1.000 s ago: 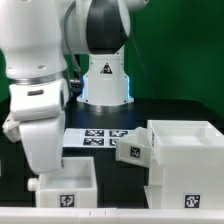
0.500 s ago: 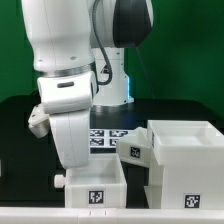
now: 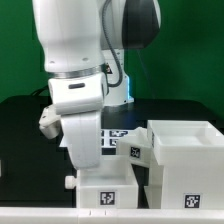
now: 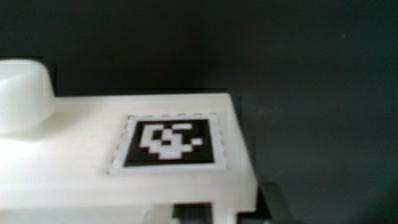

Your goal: Assemble drawer

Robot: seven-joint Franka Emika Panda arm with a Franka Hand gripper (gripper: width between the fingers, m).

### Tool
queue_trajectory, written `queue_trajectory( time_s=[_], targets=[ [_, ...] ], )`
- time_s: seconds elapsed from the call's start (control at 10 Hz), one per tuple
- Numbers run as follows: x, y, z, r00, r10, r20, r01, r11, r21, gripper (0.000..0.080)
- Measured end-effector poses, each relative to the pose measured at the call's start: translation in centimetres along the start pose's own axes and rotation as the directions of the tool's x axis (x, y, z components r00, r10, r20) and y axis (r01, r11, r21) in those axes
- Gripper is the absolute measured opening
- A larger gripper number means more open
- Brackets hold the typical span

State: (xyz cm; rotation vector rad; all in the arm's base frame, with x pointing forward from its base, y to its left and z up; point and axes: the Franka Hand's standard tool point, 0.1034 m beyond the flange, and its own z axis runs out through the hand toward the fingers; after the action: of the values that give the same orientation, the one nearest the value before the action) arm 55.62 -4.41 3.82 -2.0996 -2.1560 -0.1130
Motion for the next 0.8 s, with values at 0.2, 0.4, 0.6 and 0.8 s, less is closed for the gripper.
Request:
queue_trajectory(
  time_s=[0.2, 0.4, 0.6, 0.8],
  targets=[
    [0.9, 0.1, 0.1, 1.000, 0.011, -0.001, -0.011, 1.000, 0.003, 0.0040],
    [1.9, 0.1, 0.4, 1.000, -0.001, -0.005, 0.001, 1.000, 0.005, 0.0040],
    [2.7, 0.2, 0.4, 1.000, 0.004, -0.007, -0.004, 1.000, 0.006, 0.0040],
    [3.1, 0.2, 0.5, 1.000, 0.000, -0.007, 0.000, 1.000, 0.007, 0.0040]
  ],
)
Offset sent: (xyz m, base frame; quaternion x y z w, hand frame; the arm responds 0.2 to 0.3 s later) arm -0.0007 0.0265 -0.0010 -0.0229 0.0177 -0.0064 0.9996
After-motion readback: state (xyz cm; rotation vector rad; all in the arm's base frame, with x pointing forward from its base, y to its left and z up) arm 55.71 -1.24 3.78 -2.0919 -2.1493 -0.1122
